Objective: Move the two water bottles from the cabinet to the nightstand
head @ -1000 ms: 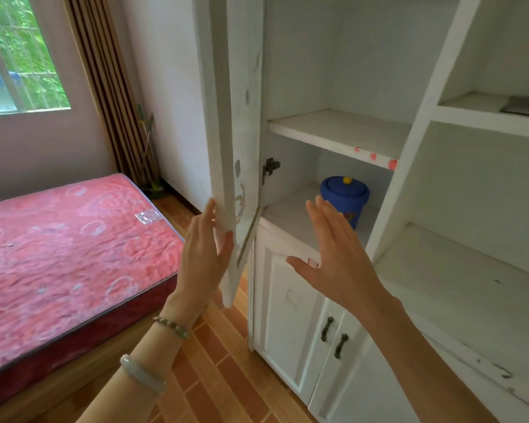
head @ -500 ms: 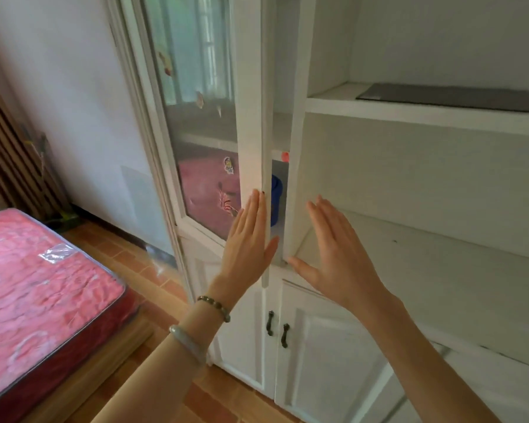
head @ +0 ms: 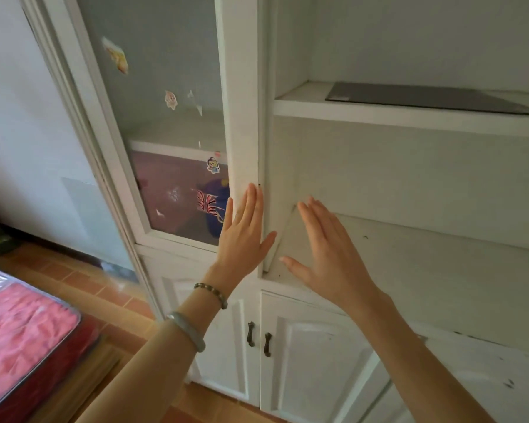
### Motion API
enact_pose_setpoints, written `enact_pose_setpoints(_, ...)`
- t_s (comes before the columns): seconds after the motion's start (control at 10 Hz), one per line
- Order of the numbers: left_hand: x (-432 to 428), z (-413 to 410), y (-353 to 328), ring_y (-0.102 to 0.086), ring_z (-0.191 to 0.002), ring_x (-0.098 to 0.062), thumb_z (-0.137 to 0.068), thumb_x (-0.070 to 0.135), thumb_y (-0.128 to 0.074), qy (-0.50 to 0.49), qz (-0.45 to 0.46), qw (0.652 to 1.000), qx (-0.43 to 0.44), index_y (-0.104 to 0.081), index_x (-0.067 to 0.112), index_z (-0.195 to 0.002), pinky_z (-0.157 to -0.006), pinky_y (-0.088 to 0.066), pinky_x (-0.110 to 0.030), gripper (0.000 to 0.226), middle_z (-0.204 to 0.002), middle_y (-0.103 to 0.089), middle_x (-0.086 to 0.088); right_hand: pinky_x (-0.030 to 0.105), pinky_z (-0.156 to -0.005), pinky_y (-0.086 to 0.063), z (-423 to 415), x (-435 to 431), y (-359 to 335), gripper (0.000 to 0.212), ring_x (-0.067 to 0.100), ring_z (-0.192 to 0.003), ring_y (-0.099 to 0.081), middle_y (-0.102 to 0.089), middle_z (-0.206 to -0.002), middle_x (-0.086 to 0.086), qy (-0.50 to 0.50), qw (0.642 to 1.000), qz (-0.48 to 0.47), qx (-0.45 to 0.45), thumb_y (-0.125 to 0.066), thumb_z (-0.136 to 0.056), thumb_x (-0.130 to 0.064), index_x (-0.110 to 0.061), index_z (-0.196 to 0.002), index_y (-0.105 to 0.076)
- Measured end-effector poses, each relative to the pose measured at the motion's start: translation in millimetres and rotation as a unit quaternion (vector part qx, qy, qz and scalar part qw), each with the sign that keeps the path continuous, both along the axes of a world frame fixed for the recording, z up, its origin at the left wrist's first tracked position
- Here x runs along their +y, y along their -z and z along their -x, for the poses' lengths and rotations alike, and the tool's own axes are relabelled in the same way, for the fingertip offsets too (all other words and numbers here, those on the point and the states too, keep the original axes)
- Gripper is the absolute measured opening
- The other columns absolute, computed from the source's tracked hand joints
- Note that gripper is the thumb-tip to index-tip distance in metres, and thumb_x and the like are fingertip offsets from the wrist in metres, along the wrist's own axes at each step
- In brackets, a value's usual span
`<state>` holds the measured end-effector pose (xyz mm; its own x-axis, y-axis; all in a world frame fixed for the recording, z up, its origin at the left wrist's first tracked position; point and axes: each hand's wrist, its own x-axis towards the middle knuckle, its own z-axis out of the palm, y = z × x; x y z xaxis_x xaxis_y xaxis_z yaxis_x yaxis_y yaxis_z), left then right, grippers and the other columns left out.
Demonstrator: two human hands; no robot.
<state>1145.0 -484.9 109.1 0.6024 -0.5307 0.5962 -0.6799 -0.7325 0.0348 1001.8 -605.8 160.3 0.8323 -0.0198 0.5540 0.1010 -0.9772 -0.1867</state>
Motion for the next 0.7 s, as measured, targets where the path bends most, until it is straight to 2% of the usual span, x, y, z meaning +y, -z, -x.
enact_pose_setpoints(0.1,-6,-9,-1,-0.008,-0.142,-0.022,-0.087,0.047,-0.043,-0.005,-0.005,1.0,-0.003,-0.012,0.001,-0.145,-0.114,-0.011,-0.05,0.08,-0.153,-0.014,-0.015,0.042,-0.11,-0.021,-7,-2,0,0.086,0.025,-0.137,-0.02,-0.025,-0.149,0.017,0.018,1.0,0.01,0.002,-0.069,-0.077,-0.038,-0.005,-0.141,-0.022)
enact_pose_setpoints(0.3,-11,-13,5,-0.004,-0.142,-0.025,-0.08,0.047,-0.057,0.001,0.003,1.0,0.01,-0.004,0.002,-0.145,-0.115,-0.005,-0.048,0.095,-0.154,-0.007,-0.016,0.041,-0.112,-0.017,-19,1,3,0.085,0.024,-0.138,-0.016,-0.021,-0.15,0.016,0.034,0.999,0.015,0.019,-0.064,-0.08,-0.042,-0.006,-0.142,-0.018)
enact_pose_setpoints(0.4,-10,-13,5,-0.004,-0.142,-0.024,-0.079,0.045,-0.06,-0.001,-0.001,1.0,0.005,-0.007,0.002,-0.146,-0.114,-0.008,-0.049,0.095,-0.154,-0.009,-0.015,0.036,-0.112,-0.009,-25,4,5,0.086,0.022,-0.139,-0.01,-0.015,-0.152,0.013,0.038,0.999,0.02,0.031,-0.06,-0.082,-0.044,-0.009,-0.144,-0.013)
enact_pose_setpoints(0.5,-5,-17,8,-0.007,-0.142,-0.025,-0.08,0.045,-0.057,0.001,-0.012,1.0,-0.022,-0.011,0.001,-0.145,-0.114,-0.01,-0.049,0.091,-0.154,-0.011,-0.015,0.034,-0.112,-0.006,-29,6,7,0.086,0.021,-0.14,-0.007,-0.012,-0.153,0.011,0.043,0.998,0.023,0.035,-0.058,-0.083,-0.046,-0.01,-0.144,-0.009)
enact_pose_setpoints(0.6,6,-15,0,-0.009,-0.141,-0.03,-0.083,0.051,-0.047,0.0,-0.034,0.998,-0.048,-0.013,0.002,-0.145,-0.113,-0.009,-0.05,0.086,-0.153,-0.014,-0.015,0.034,-0.111,-0.005,-29,12,6,0.086,0.022,-0.14,-0.01,-0.015,-0.152,0.013,0.046,0.998,0.013,0.03,-0.06,-0.082,-0.044,-0.009,-0.144,-0.012)
enact_pose_setpoints(0.7,20,-14,-1,-0.009,-0.141,-0.03,-0.085,0.051,-0.046,0.017,-0.015,0.998,-0.062,-0.014,0.003,-0.145,-0.113,-0.008,-0.049,0.083,-0.153,-0.016,-0.016,0.036,-0.112,-0.005,-31,14,9,0.086,0.023,-0.14,-0.009,-0.015,-0.152,0.014,0.056,0.998,0.022,0.03,-0.061,-0.082,-0.044,-0.008,-0.143,-0.013)
